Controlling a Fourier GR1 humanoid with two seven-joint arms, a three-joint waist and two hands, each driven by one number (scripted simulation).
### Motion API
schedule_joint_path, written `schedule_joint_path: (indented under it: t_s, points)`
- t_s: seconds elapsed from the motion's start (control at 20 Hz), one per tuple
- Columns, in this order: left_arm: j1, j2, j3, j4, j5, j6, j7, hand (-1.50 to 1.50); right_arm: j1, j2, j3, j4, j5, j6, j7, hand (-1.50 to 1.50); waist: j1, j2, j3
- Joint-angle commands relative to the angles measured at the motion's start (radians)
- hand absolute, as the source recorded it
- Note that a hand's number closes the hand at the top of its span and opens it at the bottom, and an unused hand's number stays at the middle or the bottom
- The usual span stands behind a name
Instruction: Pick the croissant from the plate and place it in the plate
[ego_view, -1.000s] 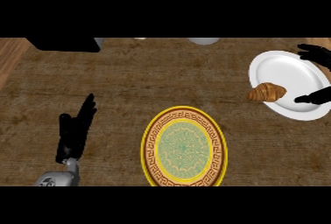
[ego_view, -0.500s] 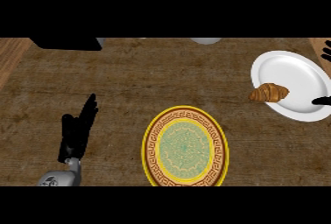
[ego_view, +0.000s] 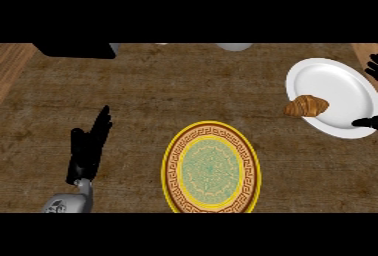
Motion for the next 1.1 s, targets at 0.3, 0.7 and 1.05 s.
schedule_joint_path:
  t_s: [0.3, 0.7, 1.05]
  points:
    - [0.003, -0.028, -0.03, -0.024, -0.02, 0.017, 0.019, 0.0, 0.025, 0.007, 0.018, -0.005, 0.011, 0.01, -0.062, -1.5, 0.01, 0.003, 0.0]
    - [0.003, 0.008, 0.001, -0.023, 0.003, -0.016, 0.021, 0.0, 0.029, -0.049, 0.013, 0.007, 0.007, -0.01, -0.031, -1.5, 0.014, 0.005, 0.001]
    - [-0.022, 0.011, 0.01, -0.014, 0.003, -0.016, 0.02, 0.0, 0.057, -0.04, 0.019, 0.006, 0.014, -0.05, -0.059, -1.5, 0.02, 0.011, 0.002]
